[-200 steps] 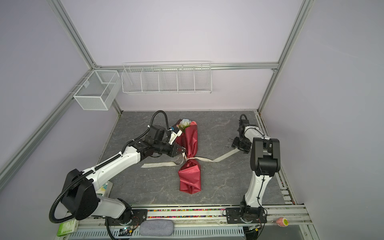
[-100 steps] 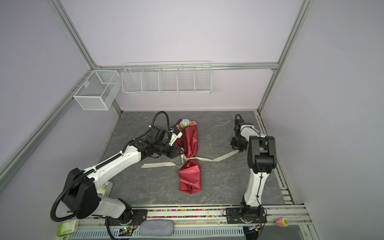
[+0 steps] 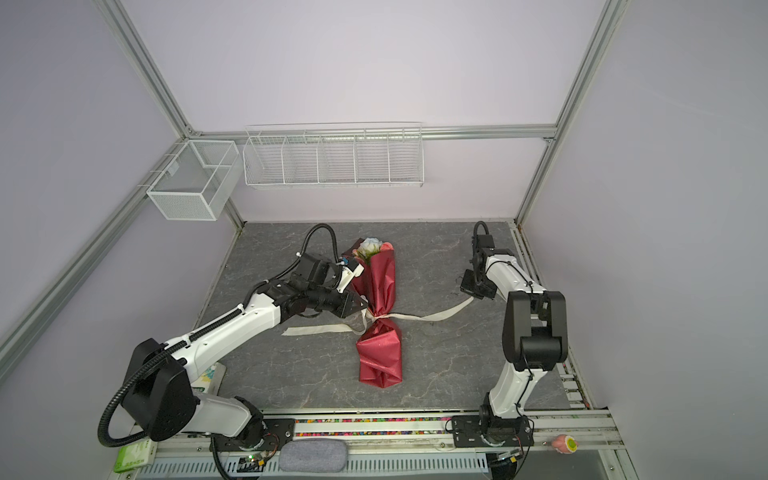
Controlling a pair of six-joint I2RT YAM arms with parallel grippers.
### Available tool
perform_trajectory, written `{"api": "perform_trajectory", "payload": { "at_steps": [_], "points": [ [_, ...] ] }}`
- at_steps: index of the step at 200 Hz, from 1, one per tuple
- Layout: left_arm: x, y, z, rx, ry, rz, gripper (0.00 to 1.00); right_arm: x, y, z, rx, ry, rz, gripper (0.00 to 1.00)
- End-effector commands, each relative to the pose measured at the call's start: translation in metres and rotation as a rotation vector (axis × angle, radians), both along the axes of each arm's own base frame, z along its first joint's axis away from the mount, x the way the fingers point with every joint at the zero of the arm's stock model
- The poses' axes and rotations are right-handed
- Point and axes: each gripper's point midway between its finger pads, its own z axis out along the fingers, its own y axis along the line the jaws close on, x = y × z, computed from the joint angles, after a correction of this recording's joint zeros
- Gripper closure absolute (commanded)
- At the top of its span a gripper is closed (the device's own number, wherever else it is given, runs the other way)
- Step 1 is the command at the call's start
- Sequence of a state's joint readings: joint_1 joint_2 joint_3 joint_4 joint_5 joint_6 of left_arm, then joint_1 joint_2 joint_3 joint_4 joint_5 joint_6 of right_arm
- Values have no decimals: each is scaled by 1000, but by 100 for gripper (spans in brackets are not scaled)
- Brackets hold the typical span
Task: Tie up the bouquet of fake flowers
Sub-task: 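Lift the far ribbon end with the right gripper and carry it over the cone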
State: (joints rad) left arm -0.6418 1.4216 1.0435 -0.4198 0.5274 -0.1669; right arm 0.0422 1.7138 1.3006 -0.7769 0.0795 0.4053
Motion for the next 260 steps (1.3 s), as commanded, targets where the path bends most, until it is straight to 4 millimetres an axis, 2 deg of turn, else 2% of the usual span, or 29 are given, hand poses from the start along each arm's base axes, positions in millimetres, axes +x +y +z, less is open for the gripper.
{"api": "perform_trajectory", "payload": {
  "at_steps": [1,24,27,45,62,79,92,114,145,161,185,196,209,234,260],
  "points": [
    [-1,-2,14,-45,-103,-24,100,8,40,62,109,-171,73,94],
    [-8,-5,22,-118,-208,-67,100,4,80,111,149,-284,165,94],
    [-10,-6,23,-130,-227,-77,100,2,92,116,157,-296,194,94],
    [-19,-7,28,-179,-324,-111,100,-3,125,150,203,-377,256,93],
    [-24,-7,30,-232,-390,-110,100,-9,165,176,284,-445,346,92],
    [-32,-7,25,-254,-416,-121,100,-16,210,194,405,-468,452,90],
    [-37,-6,21,-246,-428,-129,100,-19,239,198,456,-448,510,90],
    [-46,-6,15,-243,-445,-153,100,-25,289,194,483,-393,632,89],
    [-56,-5,14,-242,-480,-178,100,-49,370,198,605,-331,869,87],
    [-60,-3,11,-247,-492,-186,100,-60,396,194,606,-288,957,87],
    [-67,-2,9,-256,-500,-205,100,-71,414,184,589,-230,1055,84],
    [-69,-2,8,-260,-502,-207,100,-77,414,174,598,-162,1062,80],
    [-71,-2,8,-263,-506,-216,100,-74,413,165,588,-140,1053,68],
    [-71,0,7,-259,-511,-209,100,-65,393,162,523,-151,984,48],
    [-70,0,5,-253,-499,-202,100,-53,361,175,521,-232,873,40]
  ]
}}
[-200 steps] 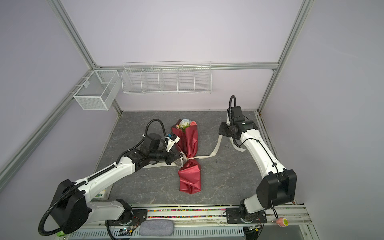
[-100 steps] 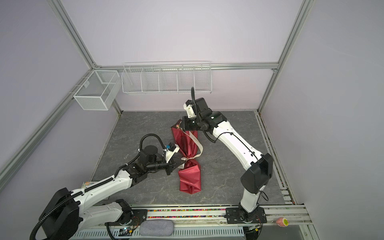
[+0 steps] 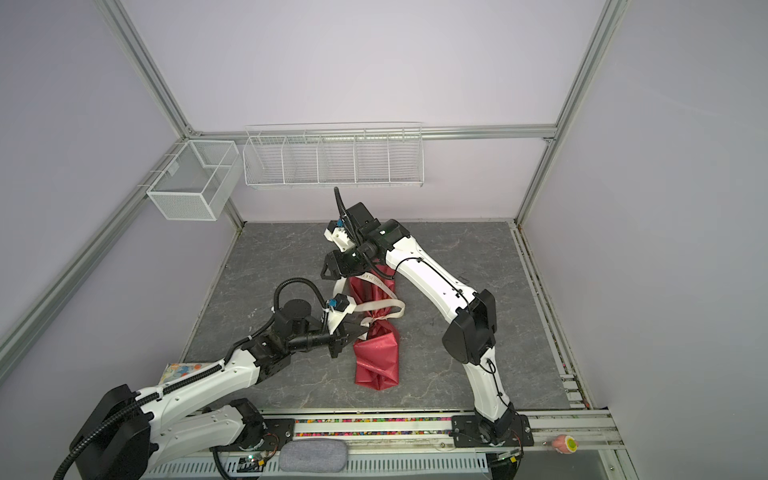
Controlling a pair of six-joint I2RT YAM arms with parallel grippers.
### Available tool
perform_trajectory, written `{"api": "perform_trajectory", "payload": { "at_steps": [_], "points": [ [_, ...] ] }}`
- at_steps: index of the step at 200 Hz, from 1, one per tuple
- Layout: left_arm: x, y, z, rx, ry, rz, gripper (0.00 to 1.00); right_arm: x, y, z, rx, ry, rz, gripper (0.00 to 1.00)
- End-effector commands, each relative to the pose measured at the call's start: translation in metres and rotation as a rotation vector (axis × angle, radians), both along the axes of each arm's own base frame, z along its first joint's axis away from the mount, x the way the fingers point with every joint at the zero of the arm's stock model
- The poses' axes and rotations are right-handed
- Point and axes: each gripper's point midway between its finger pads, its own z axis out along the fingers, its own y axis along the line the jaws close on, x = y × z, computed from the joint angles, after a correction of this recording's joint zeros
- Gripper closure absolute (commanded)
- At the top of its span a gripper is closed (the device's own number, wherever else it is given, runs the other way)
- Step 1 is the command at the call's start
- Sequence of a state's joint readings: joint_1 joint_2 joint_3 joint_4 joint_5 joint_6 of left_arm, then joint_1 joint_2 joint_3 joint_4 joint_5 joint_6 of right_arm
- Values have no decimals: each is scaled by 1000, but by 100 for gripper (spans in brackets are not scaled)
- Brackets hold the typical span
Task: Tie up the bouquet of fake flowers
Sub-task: 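Lift the far ribbon end with the right gripper and carry it over the cone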
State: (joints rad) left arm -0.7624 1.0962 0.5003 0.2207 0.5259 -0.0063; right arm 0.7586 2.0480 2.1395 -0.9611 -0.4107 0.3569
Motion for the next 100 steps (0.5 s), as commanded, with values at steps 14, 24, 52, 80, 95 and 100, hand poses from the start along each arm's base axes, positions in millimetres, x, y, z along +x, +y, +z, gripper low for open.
{"api": "perform_trajectory", "payload": {
  "at_steps": [14,24,52,80,95,100],
  "points": [
    [0,-2,7,-18,-26,-1,100,13,-63,31,52,-56,-213,39],
    [1,-2,7,-16,-20,1,100,11,-85,29,70,-54,-289,38],
    [4,-3,5,-6,-4,17,100,-16,-130,25,136,-70,-429,38],
    [7,-4,4,2,14,24,100,-57,-143,3,197,42,-461,39],
    [6,-6,5,5,25,17,100,-77,-135,-12,224,119,-439,39],
    [6,-6,5,7,29,15,100,-82,-132,-17,230,142,-433,39]
  ]
}}
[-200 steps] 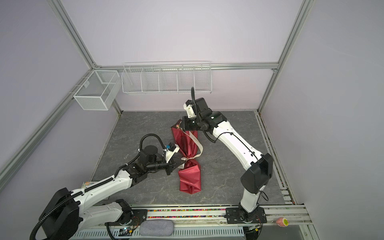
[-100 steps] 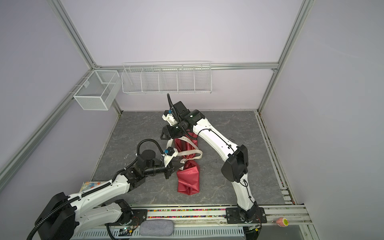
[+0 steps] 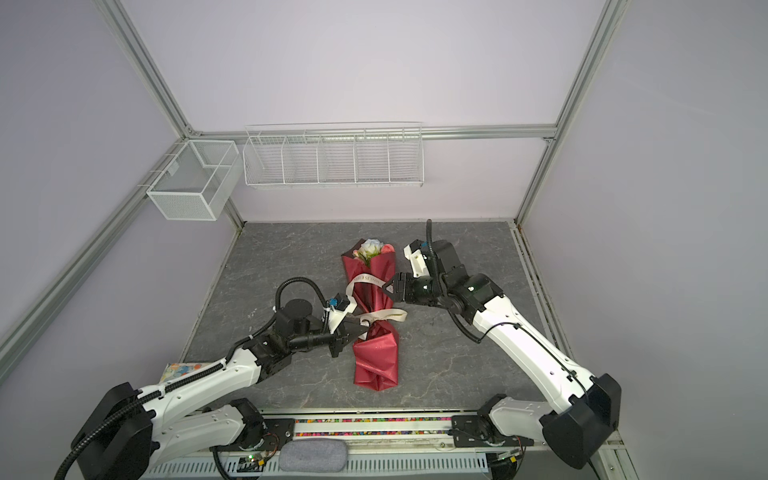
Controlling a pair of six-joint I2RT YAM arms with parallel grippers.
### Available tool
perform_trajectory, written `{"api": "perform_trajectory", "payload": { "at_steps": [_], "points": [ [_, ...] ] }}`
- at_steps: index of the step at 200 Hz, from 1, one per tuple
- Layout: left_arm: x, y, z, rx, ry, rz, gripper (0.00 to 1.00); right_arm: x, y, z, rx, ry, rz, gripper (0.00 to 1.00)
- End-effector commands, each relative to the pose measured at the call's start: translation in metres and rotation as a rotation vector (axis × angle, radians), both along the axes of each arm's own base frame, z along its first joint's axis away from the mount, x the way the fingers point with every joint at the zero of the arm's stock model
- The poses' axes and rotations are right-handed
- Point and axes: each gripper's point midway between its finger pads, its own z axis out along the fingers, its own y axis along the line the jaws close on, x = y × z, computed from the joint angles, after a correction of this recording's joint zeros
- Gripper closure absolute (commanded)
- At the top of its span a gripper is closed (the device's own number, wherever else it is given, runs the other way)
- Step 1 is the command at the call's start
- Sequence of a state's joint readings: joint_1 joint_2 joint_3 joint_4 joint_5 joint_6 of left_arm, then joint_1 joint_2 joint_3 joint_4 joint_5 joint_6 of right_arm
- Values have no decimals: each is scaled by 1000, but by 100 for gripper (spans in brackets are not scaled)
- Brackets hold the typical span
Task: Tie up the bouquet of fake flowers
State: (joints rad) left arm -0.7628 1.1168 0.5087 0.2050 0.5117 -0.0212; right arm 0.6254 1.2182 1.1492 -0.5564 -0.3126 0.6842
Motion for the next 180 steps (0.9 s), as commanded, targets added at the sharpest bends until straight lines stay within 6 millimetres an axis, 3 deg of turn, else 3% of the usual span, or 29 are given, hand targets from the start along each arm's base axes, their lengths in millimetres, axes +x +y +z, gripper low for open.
{"api": "perform_trajectory", "payload": {
  "at_steps": [1,32,59,117,137,168,180],
  "points": [
    [3,-6,12,-14,-3,-3,100,-16,19,-24,90,128,-1,39],
    [3,-6,12,-8,-5,-2,100,-38,49,-37,108,178,72,39],
    [2,-6,8,2,3,-12,100,-35,61,-52,86,218,50,39],
    [5,-7,9,8,2,-8,100,-40,81,-66,80,296,117,43],
    [6,-8,10,14,10,-3,100,-43,83,-72,69,317,134,49],
    [8,-6,11,23,12,16,99,-45,81,-78,50,322,143,76],
    [8,-4,10,27,14,20,99,-44,77,-80,23,314,133,82]
  ]
}}
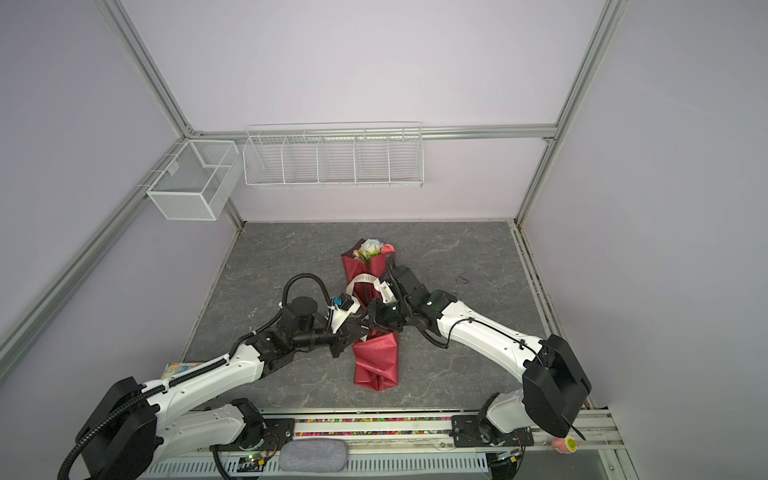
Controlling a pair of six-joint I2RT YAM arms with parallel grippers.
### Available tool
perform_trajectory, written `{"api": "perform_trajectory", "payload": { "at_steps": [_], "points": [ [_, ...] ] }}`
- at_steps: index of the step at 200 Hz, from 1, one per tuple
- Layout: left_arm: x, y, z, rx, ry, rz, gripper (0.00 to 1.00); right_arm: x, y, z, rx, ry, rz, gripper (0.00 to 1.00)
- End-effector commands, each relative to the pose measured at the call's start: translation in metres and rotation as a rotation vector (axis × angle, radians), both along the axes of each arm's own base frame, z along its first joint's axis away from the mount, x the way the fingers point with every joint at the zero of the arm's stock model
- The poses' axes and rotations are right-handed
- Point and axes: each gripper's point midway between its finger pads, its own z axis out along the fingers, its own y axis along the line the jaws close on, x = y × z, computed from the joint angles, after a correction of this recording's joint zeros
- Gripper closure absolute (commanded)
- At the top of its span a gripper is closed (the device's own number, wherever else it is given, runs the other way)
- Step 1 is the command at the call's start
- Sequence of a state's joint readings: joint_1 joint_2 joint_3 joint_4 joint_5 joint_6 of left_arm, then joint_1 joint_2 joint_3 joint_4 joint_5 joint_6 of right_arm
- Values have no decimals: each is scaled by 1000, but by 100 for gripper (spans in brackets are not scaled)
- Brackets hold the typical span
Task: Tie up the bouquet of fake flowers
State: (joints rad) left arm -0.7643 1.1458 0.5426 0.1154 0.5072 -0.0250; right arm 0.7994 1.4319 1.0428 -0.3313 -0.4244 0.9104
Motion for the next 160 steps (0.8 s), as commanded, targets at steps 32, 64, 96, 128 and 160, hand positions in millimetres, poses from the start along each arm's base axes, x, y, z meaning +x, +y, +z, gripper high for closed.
{"api": "perform_trajectory", "payload": {
  "at_steps": [32,64,96,128,160],
  "points": [
    [6,-2,24,-22,-41,22,89,-2,-8,-4,-61,-18,-4,93],
    [2,7,25,-2,12,59,65,4,-21,-9,-126,-63,-48,93],
    [22,44,22,-6,97,331,49,7,-27,-15,-170,-79,-58,93],
    [73,97,6,9,237,625,45,8,-25,-18,-171,-74,-56,93],
    [111,103,-13,157,265,650,44,8,-24,-17,-167,-75,-55,93]
  ]
}}
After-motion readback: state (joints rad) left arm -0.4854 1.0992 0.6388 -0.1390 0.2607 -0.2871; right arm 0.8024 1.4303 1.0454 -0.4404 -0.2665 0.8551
